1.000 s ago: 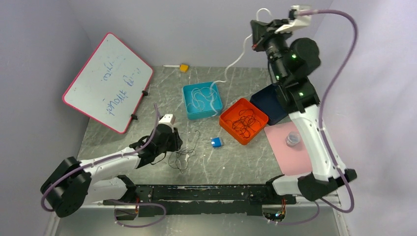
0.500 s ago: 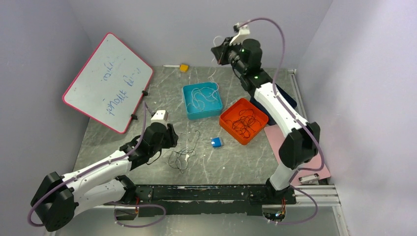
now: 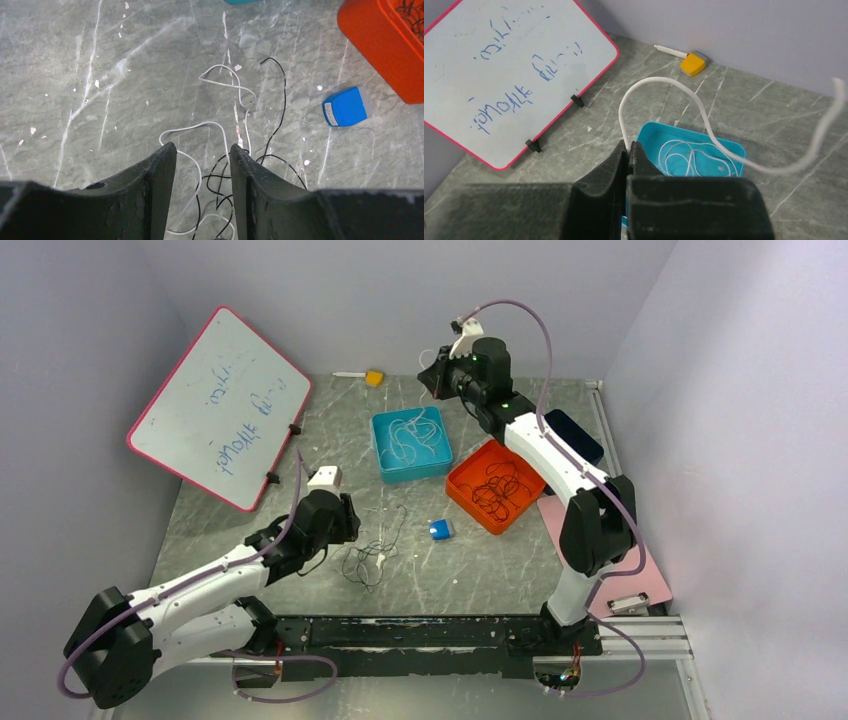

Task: Untangle the cables

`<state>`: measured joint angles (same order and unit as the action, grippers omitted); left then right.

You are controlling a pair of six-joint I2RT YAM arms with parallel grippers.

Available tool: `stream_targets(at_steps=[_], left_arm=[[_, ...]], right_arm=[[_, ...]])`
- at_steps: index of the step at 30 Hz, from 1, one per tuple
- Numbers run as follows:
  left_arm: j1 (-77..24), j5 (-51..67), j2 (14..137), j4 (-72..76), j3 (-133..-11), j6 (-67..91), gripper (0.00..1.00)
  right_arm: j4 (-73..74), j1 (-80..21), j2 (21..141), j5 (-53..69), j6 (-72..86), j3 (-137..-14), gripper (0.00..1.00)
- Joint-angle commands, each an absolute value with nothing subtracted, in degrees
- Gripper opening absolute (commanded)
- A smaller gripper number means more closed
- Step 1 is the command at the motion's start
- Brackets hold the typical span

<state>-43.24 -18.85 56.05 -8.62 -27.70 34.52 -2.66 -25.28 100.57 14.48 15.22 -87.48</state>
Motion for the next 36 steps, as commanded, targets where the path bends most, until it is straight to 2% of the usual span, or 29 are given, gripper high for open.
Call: stream_targets(at_steps=[1, 7, 13, 31, 34, 36], left_arm=[[-43.5, -19.0, 57.5, -9.1, -30.1, 34.7, 0.49], [-43.6, -18.2, 57.3, -9.2, -29.9, 35.8, 0.47], [-43.5, -17.9, 55.9, -10.1, -28.8, 36.7, 0.46], [-43.6, -17.6, 57.3, -10.7, -28.9, 36.8, 0.43], [-43.5, -17.5, 57.9, -10.8, -29.3, 37.0, 0.43], [-43.5, -17.4, 58.0, -11.0, -29.6, 37.0, 0.43]], right_arm=[[4.9, -25.9, 105.1, 13.1, 14.2, -93.4, 0.00], [9.7, -27.3, 114.4, 14.7, 12.8, -96.8, 0.01], [10.4, -30.8, 118.9, 12.4, 11.7, -96.6, 0.01], [13.5, -33.5, 118.9, 1.0, 16.3, -91.6, 0.02], [15.5, -33.0, 121.9, 1.3, 16.3, -94.5, 0.09], [16.2, -32.9, 122.9, 1.4, 15.7, -96.5, 0.22]])
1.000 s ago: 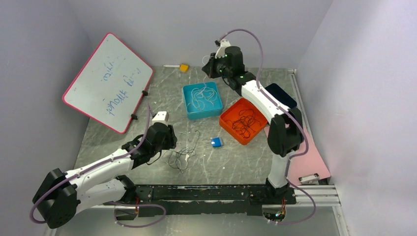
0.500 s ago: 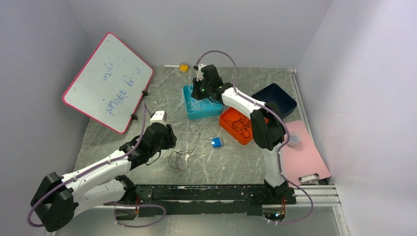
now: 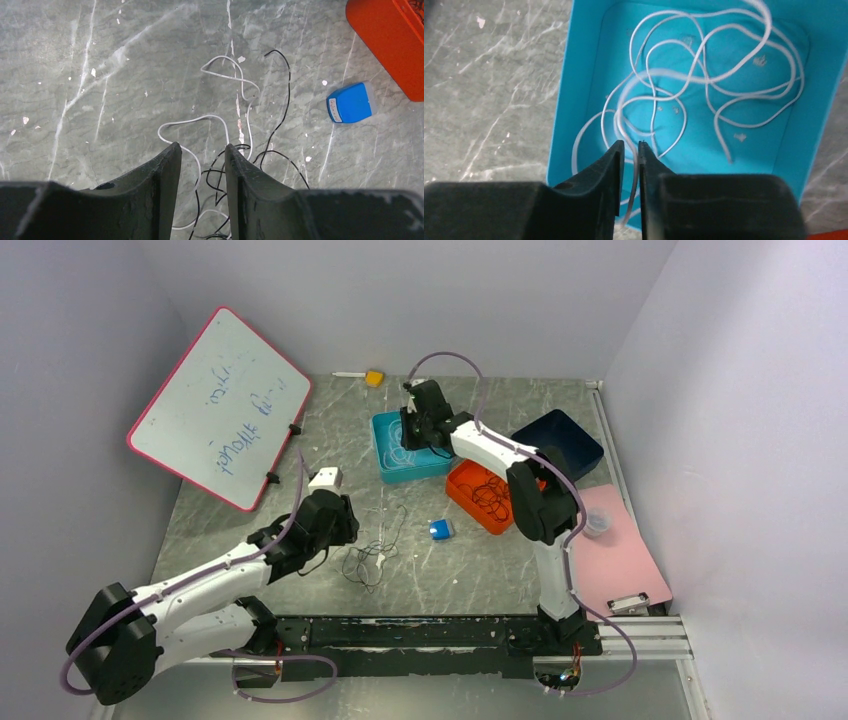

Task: Untangle the cables

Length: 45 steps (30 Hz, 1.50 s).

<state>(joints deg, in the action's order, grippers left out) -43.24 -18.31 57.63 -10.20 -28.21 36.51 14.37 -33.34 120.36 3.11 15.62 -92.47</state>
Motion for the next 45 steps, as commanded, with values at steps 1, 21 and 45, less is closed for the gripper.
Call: stream_targets(at_steps=[1, 21, 45], left_arm=[[-43.6, -17.5, 58.0, -11.2, -29.7, 37.2, 0.43], [-43.6, -17.1, 59.3, -12.0, -31.6, 37.8, 0.49], [-43.1, -10.0, 74.9, -16.4, -41.6, 32.8, 0.58]], right_arm=[[15.7, -32.9, 122.7, 1.4, 15.4, -96.9, 0.29], [16.4, -30.5, 107.3, -1.6, 8.9, -93.5, 0.50], [9.6, -39.9, 81.4, 8.6, 22.8, -53.9, 0.49]])
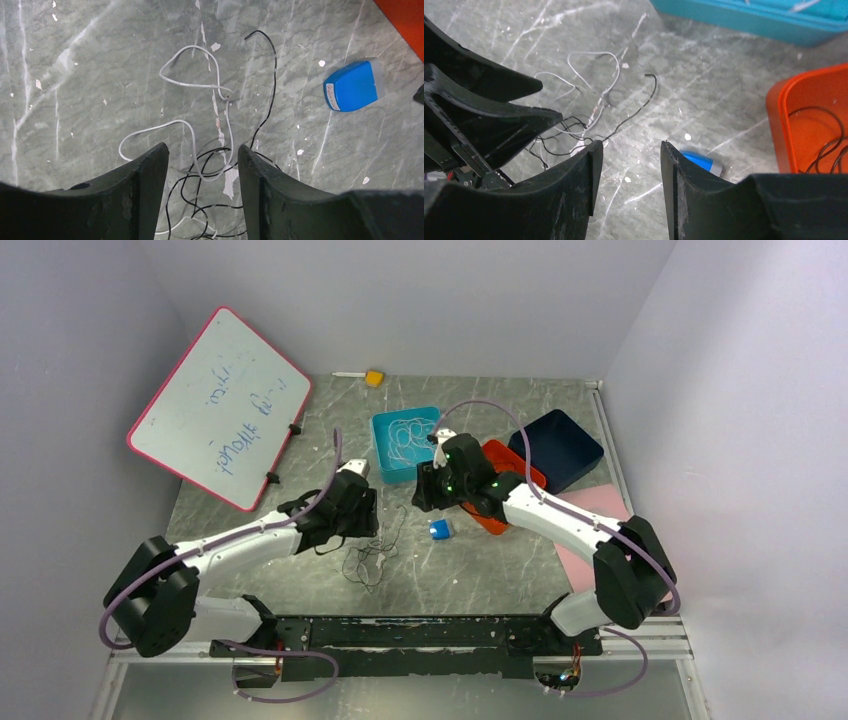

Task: Untangle the cables

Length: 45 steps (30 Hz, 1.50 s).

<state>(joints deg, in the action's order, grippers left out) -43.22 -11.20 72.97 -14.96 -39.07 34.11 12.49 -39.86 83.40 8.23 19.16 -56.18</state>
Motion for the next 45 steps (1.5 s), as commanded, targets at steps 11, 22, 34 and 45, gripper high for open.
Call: stream_targets(at_steps=[11, 22, 34, 45], left_arm=[[-42.7, -5.2, 77.5, -14.7, -39.4, 34.4, 0.46], [-42.7, -9.8, 71.5, -18.3, -42.6, 33.0, 0.07], [-42.7, -14.0, 60.0, -24.6, -53.8, 25.1, 0.07], [-42.7, -12.9, 58.7, -28.5, -64.1, 22.5, 0.09]], right_arm=[[11.3, -40.1, 81.5, 6.8, 21.9, -54.9, 0.49], [6.7, -40.9, 79.5, 6.0, 25.1, -52.2, 0.49], [-16.1, -41.3, 75.3, 13.9, 33.0, -43.9, 0.53], [-27.6, -43.9, 74.9, 11.4, 26.0, -45.5, 0.59]])
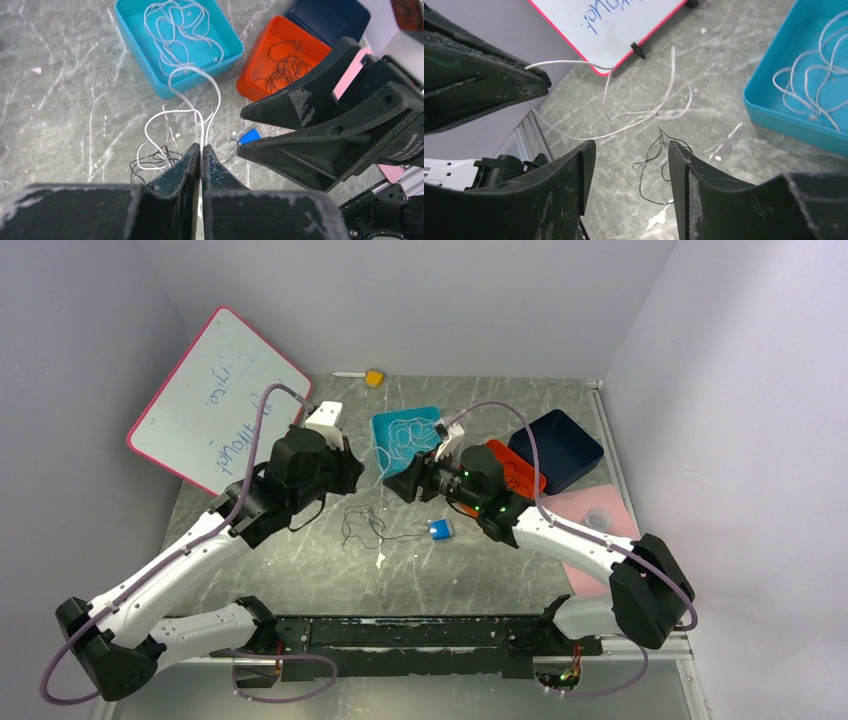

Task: Untangle the cables

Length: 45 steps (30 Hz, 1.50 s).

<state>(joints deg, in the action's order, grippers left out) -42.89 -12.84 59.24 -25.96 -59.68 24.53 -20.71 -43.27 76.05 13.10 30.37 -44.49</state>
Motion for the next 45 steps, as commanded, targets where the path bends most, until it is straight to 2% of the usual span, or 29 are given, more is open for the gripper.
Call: stream_targets(at_steps=[1, 5, 8, 12, 17, 21, 26, 30, 34, 45], left_arm=[[-42.7, -12.8, 58.8, -28.7, -64.9, 22.4, 0.10], [-42.6, -11.9, 58.6, -28.8, -67.0, 21.9, 0.12], [-42.7, -11.8, 58.1, -28.5, -67.9, 22.0, 0.07], [-42.7, -12.8, 58.0, -29.5, -70.3, 22.9, 0.07], [-42.6, -14.5, 59.0, -31.8, -71.8, 22.8, 0.07], [-42.7, -13.4, 61.6, -34.1, -68.2, 25.2, 0.23], [-42.7, -9.9, 62.8, -31.4, -57.7, 29.8, 0.42], [-42.7, -11.8, 62.9, -31.5, -53.4, 33.7, 0.43], [-42.7, -13.2, 62.3, -30.5, -51.6, 35.8, 0.44], [-42.7, -15.1, 60.1, -31.9, -51.3, 36.5, 0.44]], right_arm=[[-27.5, -44.0, 74.7, 10.5, 25.8, -45.5, 0.61], [-26.7, -44.0, 74.5, 8.4, 26.6, -46.7, 0.62], [-30.0, -44.0, 73.7, 9.3, 27.3, -45.5, 0.62], [-33.8, -44.0, 71.4, 9.7, 25.8, -42.2, 0.62], [-29.9, -44.0, 69.0, 6.3, 23.6, -40.9, 0.62], [-21.7, -43.9, 66.6, -1.0, 23.7, -40.7, 0.62], [-6.4, -44.0, 67.9, -7.3, 24.8, -43.1, 0.62], [-2.7, -44.0, 70.7, -3.6, 26.7, -42.1, 0.62], [-7.1, -45.4, 76.1, 2.1, 30.1, -40.3, 0.61], [-16.4, -48.8, 93.5, 5.5, 33.1, -46.2, 0.58]])
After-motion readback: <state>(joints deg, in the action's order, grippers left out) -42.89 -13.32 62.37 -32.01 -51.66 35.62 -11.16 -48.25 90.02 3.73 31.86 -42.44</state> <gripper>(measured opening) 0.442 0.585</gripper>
